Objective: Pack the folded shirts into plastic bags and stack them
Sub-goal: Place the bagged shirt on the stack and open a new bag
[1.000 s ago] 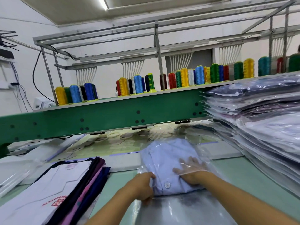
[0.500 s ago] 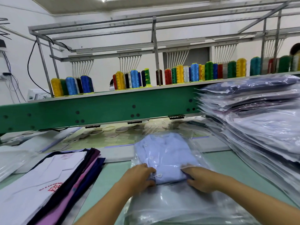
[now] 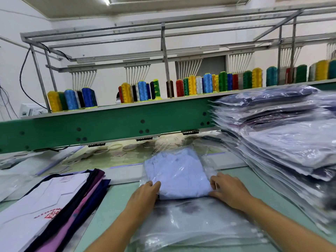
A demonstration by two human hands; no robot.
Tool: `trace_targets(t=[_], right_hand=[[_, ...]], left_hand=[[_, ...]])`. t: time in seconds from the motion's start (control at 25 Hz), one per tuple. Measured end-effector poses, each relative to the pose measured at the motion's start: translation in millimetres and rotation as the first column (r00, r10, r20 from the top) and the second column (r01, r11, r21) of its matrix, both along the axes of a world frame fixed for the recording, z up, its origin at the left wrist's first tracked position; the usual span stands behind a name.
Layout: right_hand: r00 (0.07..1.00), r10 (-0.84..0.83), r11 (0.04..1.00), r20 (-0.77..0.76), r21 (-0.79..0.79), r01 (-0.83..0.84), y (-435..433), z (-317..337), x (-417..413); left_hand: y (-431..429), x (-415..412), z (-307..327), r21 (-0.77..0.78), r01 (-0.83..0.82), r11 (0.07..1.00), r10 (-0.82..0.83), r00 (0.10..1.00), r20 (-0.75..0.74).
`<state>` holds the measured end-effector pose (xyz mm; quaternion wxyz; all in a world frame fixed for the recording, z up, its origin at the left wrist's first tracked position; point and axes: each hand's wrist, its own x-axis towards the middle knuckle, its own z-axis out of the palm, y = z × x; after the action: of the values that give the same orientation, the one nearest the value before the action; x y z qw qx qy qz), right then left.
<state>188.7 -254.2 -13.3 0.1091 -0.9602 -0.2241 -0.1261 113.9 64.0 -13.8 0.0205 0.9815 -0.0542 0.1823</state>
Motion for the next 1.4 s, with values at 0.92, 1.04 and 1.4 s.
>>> trace_targets(t=[0.92, 1.04, 1.4], right_hand=[[0.909, 0.164, 0.98, -0.382, 0.168, -0.107, 4.4, 0.4, -8.4], [0.96, 0.088, 0.988, -0.267, 0.147, -0.05, 19.4, 9.4, -0.1], [0.997, -0.036, 0.996, -0.069, 0.082, 0.041, 112.3, 23.3, 85.3]], left_hand=[[68.0, -52.2, 15.9, -0.187, -0.016, 0.982, -0.046, 0.947, -0.319], [54.3, -28.3, 22.4, -0.018, -0.112, 0.994, 0.103, 0.959, -0.264], [16.3, 103.1, 38.0, -0.161, -0.22, 0.962, 0.211, 0.975, -0.07]])
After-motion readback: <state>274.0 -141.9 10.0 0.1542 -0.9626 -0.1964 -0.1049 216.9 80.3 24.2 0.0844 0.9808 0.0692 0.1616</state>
